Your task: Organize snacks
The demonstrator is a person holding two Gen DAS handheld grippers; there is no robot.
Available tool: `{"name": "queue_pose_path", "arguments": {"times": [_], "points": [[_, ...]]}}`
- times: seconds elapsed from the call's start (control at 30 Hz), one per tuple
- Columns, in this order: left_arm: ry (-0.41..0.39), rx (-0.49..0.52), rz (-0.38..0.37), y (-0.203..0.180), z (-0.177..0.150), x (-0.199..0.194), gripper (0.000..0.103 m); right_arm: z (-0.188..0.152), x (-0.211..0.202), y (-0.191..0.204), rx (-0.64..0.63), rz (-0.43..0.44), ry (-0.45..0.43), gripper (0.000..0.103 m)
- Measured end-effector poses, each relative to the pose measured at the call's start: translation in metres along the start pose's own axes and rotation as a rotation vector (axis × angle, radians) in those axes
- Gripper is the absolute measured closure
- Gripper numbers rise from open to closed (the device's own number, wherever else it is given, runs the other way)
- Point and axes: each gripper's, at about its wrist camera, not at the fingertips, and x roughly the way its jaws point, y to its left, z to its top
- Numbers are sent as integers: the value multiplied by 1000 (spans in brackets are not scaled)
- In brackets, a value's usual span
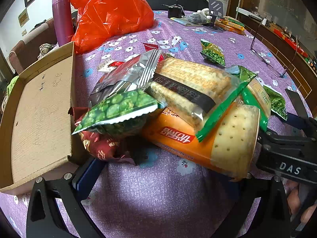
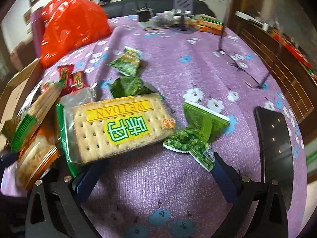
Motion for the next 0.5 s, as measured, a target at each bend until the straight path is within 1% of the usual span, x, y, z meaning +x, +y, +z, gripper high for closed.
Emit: {"name": "queue_pose_path", "arguments": {"times": [0.07, 0.1, 0.17, 0.23, 0.27, 0.33, 0.4, 0.43, 0.47, 0.5], "points": [[0, -12, 13, -1, -1, -1, 0, -2, -3, -5, 29, 25, -9, 1], [8, -2, 9, -1, -1, -1, 0, -3, -6, -8, 52, 44, -10, 1], [45, 24, -20, 2, -2, -2, 0, -6, -13, -18, 127, 106, -30, 1], [72, 92, -64, 3, -3, -5, 0, -9, -18, -26, 185, 176, -41, 1], [70, 117, -84, 4, -5, -9, 0, -11, -21, -28, 201, 211, -42, 1], [42, 164, -129, 10, -15, -25, 0, -16, -29, -34, 224, 308, -43, 6], [6, 182, -171, 19, -21, -41, 0, -19, -39, -33, 198, 385, -65, 8], [-21, 177, -206, 27, -25, -52, 0, -21, -44, -30, 179, 396, -82, 10], [-33, 170, -224, 34, -27, -58, 1, -23, -50, -28, 157, 409, -95, 13], [-39, 160, -241, 40, -28, -63, 2, -23, -56, -25, 129, 436, -103, 18]]}}
